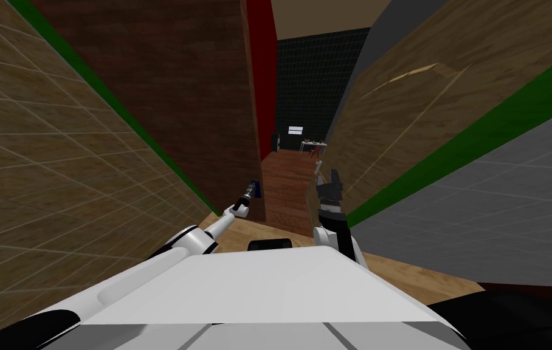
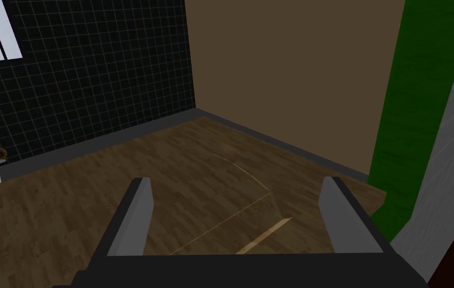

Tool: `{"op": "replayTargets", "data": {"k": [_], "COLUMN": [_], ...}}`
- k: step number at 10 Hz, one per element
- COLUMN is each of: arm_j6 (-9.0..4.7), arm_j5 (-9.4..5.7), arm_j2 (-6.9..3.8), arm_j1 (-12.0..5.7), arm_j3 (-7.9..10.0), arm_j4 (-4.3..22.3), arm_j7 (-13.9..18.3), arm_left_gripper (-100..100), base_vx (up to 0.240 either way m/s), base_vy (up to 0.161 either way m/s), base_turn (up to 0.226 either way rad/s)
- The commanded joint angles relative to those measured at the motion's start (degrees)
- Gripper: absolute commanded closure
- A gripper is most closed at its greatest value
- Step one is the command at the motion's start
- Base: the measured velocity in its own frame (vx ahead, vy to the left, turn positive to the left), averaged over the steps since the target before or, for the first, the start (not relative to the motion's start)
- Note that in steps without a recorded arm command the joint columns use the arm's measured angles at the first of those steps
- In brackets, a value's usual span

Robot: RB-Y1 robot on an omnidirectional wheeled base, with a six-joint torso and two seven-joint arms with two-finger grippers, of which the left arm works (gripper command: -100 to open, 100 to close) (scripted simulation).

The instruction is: Push the door open

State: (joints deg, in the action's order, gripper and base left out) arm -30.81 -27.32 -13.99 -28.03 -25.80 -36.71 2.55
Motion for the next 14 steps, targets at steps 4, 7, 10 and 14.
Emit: {"op": "replayTargets", "data": {"k": [4,7,10,14], "arm_j6": [-0.28,-0.41,-0.5,-0.64], "arm_j5": [-0.33,-0.55,-0.69,-0.94], "arm_j2": [-1.03,-1.49,-1.79,-2.32], "arm_j1": [-0.52,-0.55,-0.57,-0.61], "arm_j3": [3.0,5.26,6.73,9.3], "arm_j4": [0.9,1.8,2.5,3.6], "arm_j7": [-0.8,-1.4,-1.9,-2.6], "arm_left_gripper": [100,100,100,100], "base_vx": [0.173,0.159,0.089,0.123], "base_vy": [-0.094,-0.108,-0.07,-0.117], "base_turn": [0.038,0.041,0.035,0.061]}}
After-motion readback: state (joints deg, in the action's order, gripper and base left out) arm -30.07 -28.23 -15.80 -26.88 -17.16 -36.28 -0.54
